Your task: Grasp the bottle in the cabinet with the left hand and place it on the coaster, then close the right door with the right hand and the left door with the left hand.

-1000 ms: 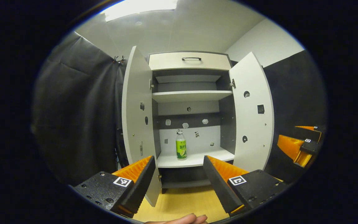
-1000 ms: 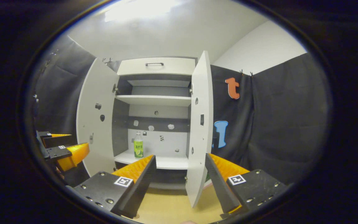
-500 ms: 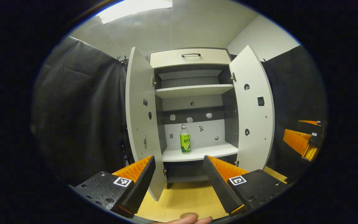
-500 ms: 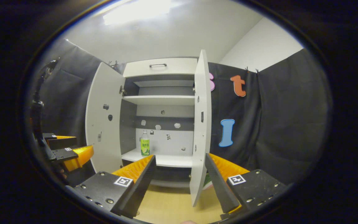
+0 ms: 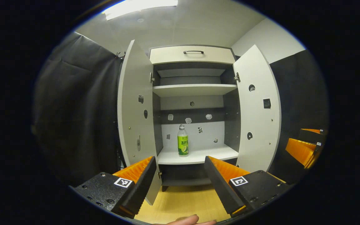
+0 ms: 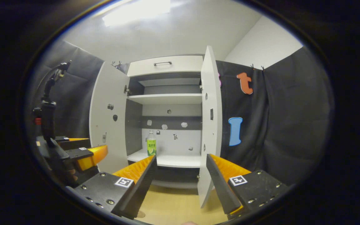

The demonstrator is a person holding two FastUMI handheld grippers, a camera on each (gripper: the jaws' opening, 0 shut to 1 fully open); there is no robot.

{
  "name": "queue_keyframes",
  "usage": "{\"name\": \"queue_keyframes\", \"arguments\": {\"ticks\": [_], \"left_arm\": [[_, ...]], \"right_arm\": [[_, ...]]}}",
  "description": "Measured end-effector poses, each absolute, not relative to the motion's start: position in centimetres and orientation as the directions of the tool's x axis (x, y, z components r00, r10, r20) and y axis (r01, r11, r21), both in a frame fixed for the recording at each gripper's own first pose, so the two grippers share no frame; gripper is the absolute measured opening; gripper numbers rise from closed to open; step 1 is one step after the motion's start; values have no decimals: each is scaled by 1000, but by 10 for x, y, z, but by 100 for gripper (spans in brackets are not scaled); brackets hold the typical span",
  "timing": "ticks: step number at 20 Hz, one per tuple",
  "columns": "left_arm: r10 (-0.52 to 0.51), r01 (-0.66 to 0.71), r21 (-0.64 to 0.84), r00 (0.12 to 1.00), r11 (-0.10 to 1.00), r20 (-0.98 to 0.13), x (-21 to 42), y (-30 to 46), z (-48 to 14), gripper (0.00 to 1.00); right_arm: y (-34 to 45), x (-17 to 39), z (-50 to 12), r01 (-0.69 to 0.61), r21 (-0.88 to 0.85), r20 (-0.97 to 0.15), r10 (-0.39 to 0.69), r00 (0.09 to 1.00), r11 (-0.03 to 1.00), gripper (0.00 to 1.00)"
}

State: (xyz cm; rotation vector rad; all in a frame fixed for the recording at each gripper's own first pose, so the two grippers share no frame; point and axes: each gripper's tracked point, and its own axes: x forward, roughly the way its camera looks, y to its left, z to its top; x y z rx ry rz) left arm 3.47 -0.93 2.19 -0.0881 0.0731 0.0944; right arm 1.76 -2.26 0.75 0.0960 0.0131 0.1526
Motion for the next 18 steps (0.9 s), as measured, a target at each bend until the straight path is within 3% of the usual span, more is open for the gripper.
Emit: {"name": "queue_keyframes", "arguments": {"ticks": [11,18], "left_arm": [[34,-44,-152,997,987,-66,194,6,-7,98],[16,-19,-115,999,993,-33,307,11,-45,99]], "right_arm": [[-2,93,3,-127,88,16,126,992,988,96],[15,133,-6,-102,57,18,101,995,993,96]]}}
